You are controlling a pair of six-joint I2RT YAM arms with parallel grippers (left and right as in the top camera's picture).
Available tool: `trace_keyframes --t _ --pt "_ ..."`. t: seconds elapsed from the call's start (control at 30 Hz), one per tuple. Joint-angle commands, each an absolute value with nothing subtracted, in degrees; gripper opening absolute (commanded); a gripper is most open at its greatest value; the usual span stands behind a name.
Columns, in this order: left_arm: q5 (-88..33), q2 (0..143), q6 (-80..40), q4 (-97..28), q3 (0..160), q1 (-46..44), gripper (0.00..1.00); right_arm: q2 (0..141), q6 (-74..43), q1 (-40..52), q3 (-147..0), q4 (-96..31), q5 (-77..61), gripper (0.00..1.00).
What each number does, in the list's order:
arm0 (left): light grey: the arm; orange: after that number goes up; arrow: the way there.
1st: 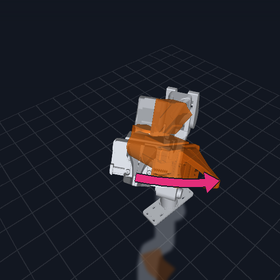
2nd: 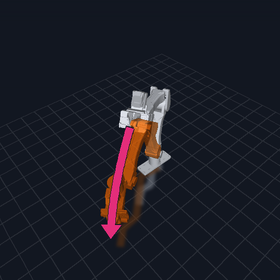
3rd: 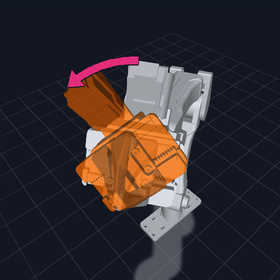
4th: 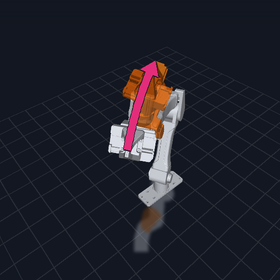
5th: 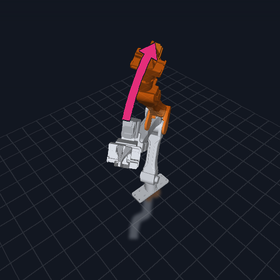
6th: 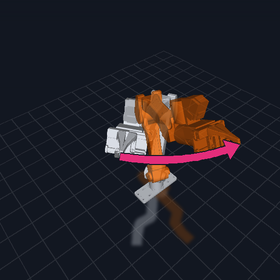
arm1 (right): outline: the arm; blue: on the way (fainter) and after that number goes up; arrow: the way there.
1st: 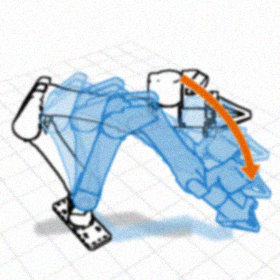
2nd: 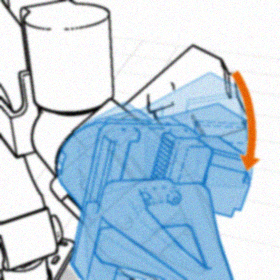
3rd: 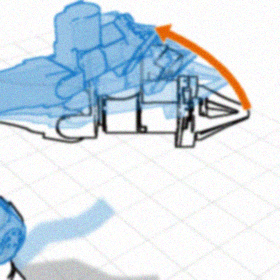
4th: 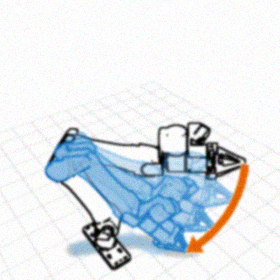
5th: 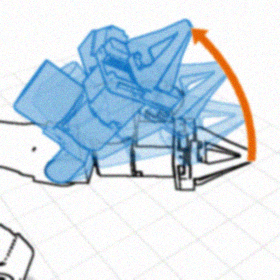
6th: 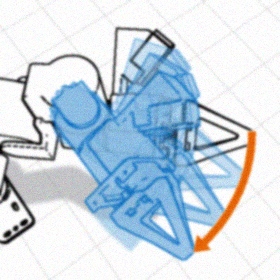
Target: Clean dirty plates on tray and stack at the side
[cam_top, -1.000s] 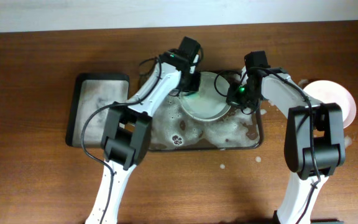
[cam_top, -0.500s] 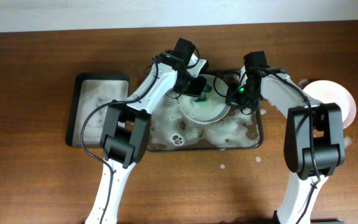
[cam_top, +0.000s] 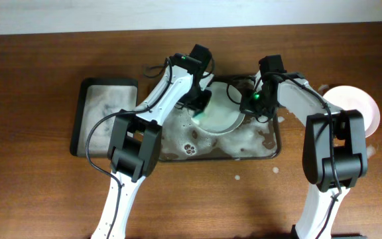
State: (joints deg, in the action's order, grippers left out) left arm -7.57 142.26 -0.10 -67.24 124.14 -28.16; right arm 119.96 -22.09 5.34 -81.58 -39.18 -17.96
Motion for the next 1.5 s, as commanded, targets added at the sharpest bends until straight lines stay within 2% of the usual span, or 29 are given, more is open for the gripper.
trace_keyframes --t 0.0,0.1,0.2,0.3,0.37,0.4,0.57,0.8,0.87,0.97,1.0,1.23,1.3,1.4,1.47 --pt "-17.9 145.4 4.9 -68.5 122.2 -28.9 0.00 121.6 -22.3 4.9 -80.4 -39.6 -14.6 0.04" --pt "-28.6 145.4 4.8 -64.6 122.2 -28.9 0.00 121.6 -22.3 4.9 -80.4 -39.6 -14.6 0.04" --pt "-29.6 145.7 1.1 -53.5 122.2 -28.9 0.00 121.6 -22.3 4.9 -80.4 -39.7 -14.6 0.04" --pt "-21.2 147.0 -6.0 -45.0 122.2 -28.3 0.00 121.6 -22.3 4.8 -80.4 -40.1 -14.4 0.04" --pt "-13.5 147.3 -6.9 -44.5 122.2 -27.4 0.00 121.6 -22.3 4.8 -80.4 -40.0 -14.4 0.04" --pt "-9.0 147.3 -6.9 -45.6 122.2 -26.9 0.00 121.6 -22.3 4.8 -80.4 -40.0 -14.4 0.04" --pt "-7.6 147.3 -11.4 -51.4 122.7 -24.3 0.00 121.6 -22.3 4.8 -80.4 -39.9 -14.4 0.04" --pt "-7.9 147.3 -7.6 -71.7 124.6 -22.7 0.00 121.6 -22.3 4.9 -80.4 -39.6 -14.6 0.04" --pt "-11.7 147.3 -4.6 -73.4 124.6 -23.2 0.00 121.6 -22.3 4.9 -80.4 -39.6 -14.6 0.04" --pt "-31.1 147.3 1.8 -73.2 124.6 -23.5 0.00 121.6 -22.3 4.9 -80.4 -39.7 -14.6 0.04" --pt "-33.7 147.3 1.8 -72.2 124.6 -23.6 0.00 121.6 -22.3 4.9 -80.4 -39.7 -14.6 0.04" --pt "-35.6 147.3 1.7 -58.4 124.6 -25.1 0.00 121.6 -22.3 4.9 -80.4 -39.7 -14.6 0.04" --pt "-33.8 147.3 0.6 -55.3 124.6 -25.1 0.00 121.6 -22.3 4.9 -80.4 -39.7 -14.6 0.04" --pt "-19.4 147.3 -5.8 -51.8 124.6 -25.0 0.00 121.6 -22.3 4.9 -80.4 -39.7 -14.6 0.04" --pt "-14.9 147.3 -5.8 -52.1 124.6 -24.9 0.00 121.6 -22.3 4.9 -80.4 -39.7 -14.6 0.04"
